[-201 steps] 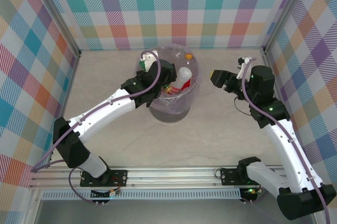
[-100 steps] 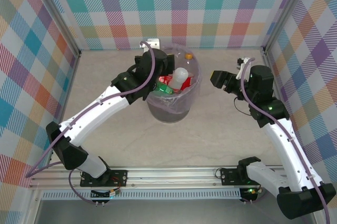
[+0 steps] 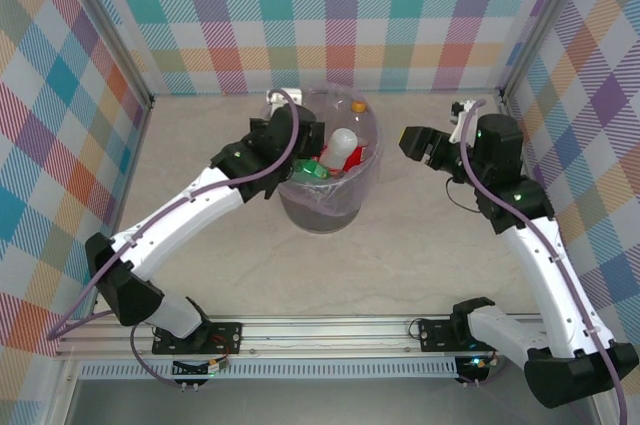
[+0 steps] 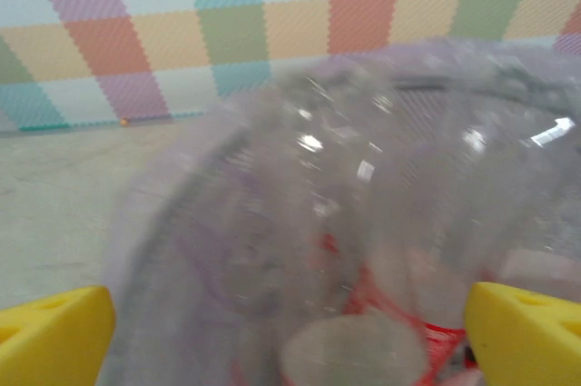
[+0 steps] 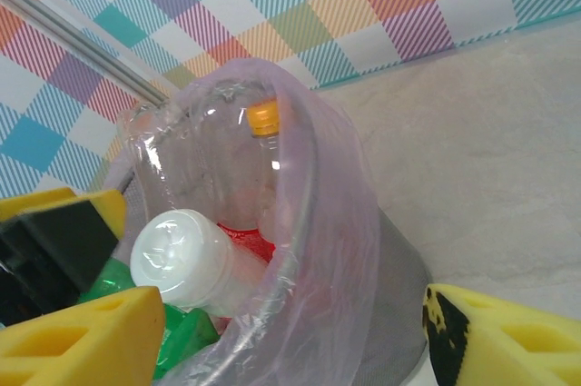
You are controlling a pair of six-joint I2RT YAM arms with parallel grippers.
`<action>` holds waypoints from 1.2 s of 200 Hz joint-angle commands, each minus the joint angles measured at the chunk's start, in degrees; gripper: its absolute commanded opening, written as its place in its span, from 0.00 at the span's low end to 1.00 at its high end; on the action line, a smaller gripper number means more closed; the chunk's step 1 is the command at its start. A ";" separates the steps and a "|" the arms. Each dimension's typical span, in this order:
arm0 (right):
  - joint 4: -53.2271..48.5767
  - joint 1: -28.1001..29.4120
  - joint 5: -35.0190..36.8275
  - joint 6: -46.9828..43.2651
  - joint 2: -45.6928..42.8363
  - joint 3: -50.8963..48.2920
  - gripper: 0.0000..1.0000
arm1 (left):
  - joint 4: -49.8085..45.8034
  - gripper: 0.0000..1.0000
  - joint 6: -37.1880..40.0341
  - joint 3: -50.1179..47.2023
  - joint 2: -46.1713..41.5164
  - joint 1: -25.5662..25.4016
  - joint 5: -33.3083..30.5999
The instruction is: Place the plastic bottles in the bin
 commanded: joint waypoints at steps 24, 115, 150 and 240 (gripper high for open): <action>-13.91 -1.47 17.83 -10.20 -0.45 3.99 0.92 | -2.92 1.00 4.08 -7.58 -15.42 13.20 -0.14; 18.55 -5.38 37.95 -11.46 6.31 -26.19 0.99 | 27.45 1.00 -4.89 -49.49 -18.61 23.84 -17.59; 29.89 -5.54 40.76 -11.93 8.30 -35.28 0.99 | 37.30 1.00 -2.16 -54.28 -11.46 23.80 -16.51; 58.38 -5.48 40.56 -22.15 21.84 -42.46 0.99 | 73.61 1.00 15.53 -59.82 5.03 27.19 -6.88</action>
